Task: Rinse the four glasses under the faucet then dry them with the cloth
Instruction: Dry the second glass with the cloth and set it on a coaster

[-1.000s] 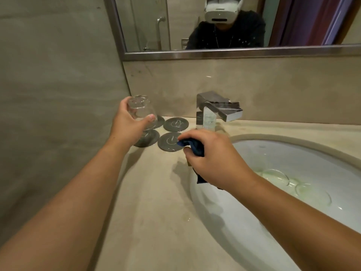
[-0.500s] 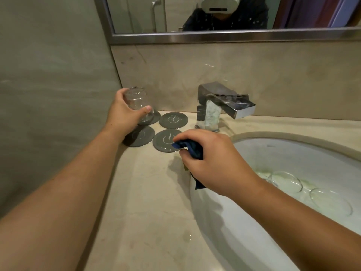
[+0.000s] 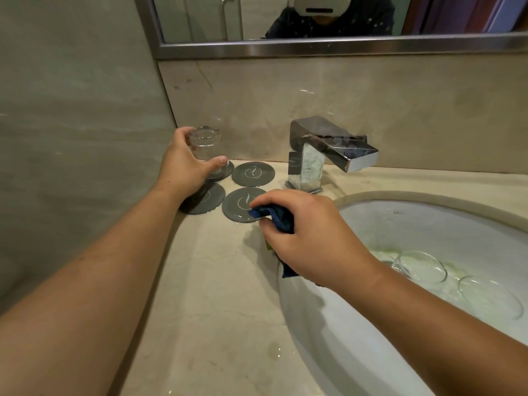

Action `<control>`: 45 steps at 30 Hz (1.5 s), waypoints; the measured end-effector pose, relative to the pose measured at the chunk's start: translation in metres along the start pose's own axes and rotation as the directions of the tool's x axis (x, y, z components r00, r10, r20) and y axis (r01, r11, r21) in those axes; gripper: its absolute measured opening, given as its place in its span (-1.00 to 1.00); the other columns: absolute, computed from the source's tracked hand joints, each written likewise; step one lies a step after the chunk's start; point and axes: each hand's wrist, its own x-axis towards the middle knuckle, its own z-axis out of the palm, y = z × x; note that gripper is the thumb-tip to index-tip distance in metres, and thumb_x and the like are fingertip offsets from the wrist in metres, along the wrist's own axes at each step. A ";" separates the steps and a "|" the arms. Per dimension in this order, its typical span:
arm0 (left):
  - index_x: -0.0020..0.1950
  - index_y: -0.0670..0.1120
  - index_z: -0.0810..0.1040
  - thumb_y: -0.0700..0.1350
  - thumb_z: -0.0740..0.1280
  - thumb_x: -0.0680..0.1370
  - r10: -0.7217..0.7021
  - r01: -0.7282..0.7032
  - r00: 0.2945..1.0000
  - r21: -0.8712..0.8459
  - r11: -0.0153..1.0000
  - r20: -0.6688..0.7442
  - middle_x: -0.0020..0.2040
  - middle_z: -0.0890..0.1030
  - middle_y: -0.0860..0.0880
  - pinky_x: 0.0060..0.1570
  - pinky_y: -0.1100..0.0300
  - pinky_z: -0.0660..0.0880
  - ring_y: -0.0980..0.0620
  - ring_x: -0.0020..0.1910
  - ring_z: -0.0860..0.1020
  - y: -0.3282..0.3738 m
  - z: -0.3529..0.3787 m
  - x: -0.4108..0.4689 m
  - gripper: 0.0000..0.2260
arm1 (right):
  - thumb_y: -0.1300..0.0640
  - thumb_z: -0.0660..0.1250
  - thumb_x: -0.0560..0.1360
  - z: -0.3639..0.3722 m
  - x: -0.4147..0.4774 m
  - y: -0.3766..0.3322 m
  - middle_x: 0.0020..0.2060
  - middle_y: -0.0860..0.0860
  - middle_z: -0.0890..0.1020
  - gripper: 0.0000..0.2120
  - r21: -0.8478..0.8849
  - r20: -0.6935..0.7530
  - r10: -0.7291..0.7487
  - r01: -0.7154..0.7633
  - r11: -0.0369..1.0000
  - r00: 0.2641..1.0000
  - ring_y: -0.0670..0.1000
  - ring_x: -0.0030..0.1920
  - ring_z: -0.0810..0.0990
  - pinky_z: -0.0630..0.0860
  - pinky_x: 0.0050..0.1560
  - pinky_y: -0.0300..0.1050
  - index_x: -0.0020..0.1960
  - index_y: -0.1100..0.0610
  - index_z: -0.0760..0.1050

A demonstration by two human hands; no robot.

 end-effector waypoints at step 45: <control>0.69 0.01 0.21 0.34 0.48 0.52 -0.165 -0.311 0.538 0.377 0.873 0.827 0.60 0.39 -0.01 0.35 0.04 0.47 -0.06 0.47 0.48 0.203 0.109 -0.277 -0.13 | 0.17 0.43 0.58 -0.178 -0.158 0.071 -0.11 -0.20 0.73 -0.76 0.359 -0.456 0.398 -0.244 0.901 0.796 -0.11 -0.08 0.71 0.65 0.04 -0.11 0.02 -0.19 0.68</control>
